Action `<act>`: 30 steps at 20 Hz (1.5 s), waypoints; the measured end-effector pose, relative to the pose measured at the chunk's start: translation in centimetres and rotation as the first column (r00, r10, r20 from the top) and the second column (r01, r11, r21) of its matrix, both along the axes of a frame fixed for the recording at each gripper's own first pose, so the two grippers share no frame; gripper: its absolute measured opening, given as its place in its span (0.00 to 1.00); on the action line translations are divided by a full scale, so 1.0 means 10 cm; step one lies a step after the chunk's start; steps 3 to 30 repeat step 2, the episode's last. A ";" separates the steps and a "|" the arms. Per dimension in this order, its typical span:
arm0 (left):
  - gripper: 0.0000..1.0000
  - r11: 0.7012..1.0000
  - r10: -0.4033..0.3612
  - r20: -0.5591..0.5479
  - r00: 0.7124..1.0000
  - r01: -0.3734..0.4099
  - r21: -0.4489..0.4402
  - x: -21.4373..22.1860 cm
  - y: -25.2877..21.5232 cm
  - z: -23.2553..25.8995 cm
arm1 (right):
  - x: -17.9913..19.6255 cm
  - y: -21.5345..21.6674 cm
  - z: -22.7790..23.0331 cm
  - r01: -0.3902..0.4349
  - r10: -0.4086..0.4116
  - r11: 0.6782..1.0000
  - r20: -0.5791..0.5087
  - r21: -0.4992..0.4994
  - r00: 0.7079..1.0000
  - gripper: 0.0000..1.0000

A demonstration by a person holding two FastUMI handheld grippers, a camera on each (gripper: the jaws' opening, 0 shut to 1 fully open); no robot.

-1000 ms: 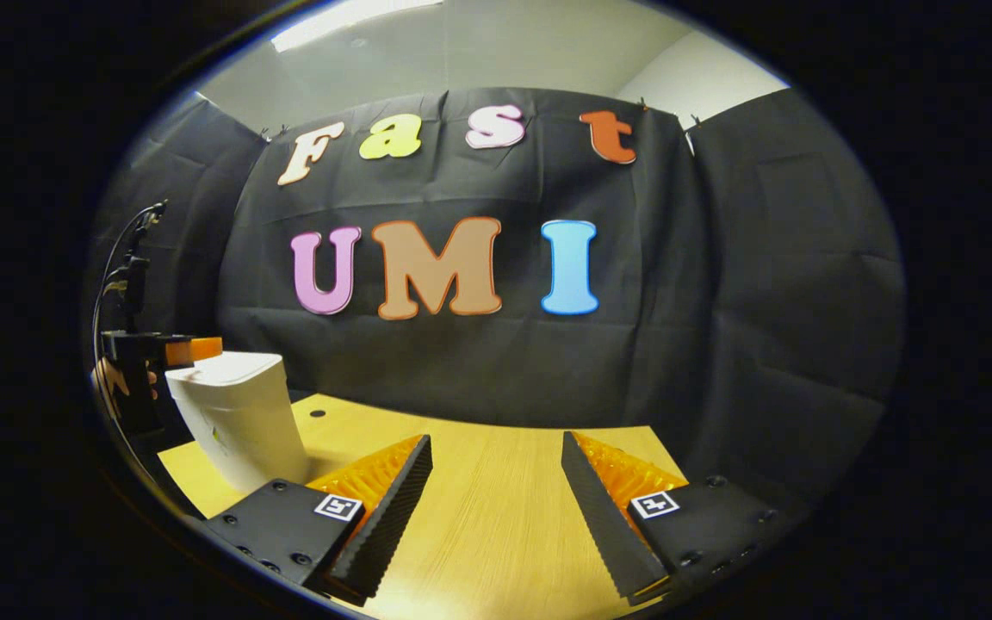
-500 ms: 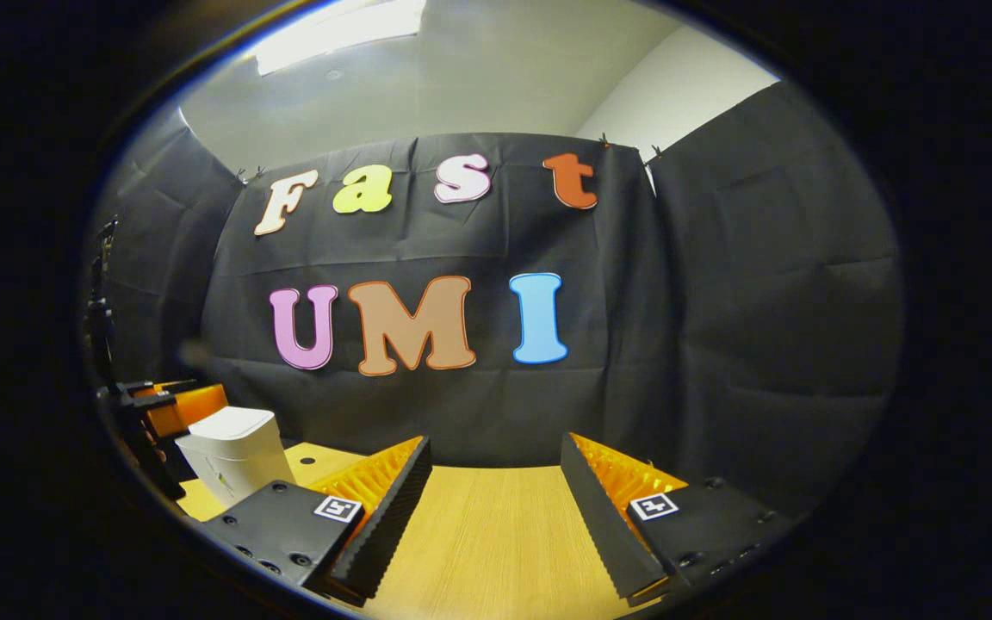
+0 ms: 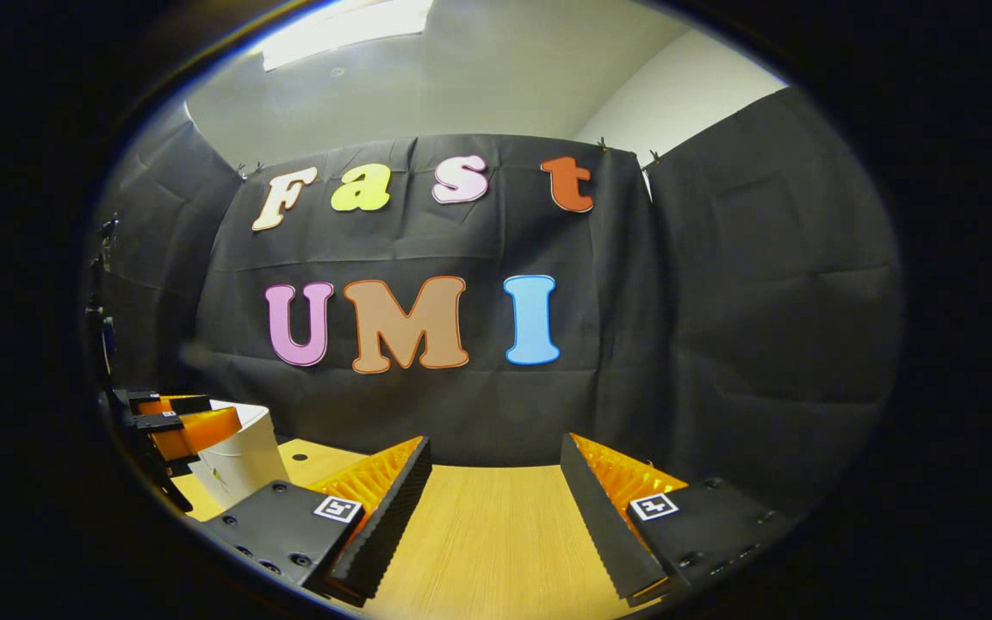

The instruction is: Press the lid of the desktop garbage bin to open it, pick up the crumpled paper on the desktop and throw it into the bin, then pick up the pop can on the desktop and drop it into the bin, and finally close the garbage bin lid.

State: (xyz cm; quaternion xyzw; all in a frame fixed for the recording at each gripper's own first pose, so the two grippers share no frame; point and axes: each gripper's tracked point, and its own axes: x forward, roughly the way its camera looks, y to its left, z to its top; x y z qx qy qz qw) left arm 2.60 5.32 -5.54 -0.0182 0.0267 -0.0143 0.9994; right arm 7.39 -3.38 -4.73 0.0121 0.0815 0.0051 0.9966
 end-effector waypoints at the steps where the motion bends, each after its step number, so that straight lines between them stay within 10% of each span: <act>1: 0.93 1.000 -0.002 -0.002 1.000 0.002 -0.002 0.03 0.00 0.00 | -0.01 0.00 -0.01 0.004 -0.004 1.000 -0.002 -0.001 1.000 0.97; 30: 0.93 1.000 -0.003 -0.004 1.000 0.003 -0.003 0.04 0.00 -0.01 | -0.01 -0.01 0.00 0.008 -0.008 1.000 -0.002 -0.001 1.000 0.97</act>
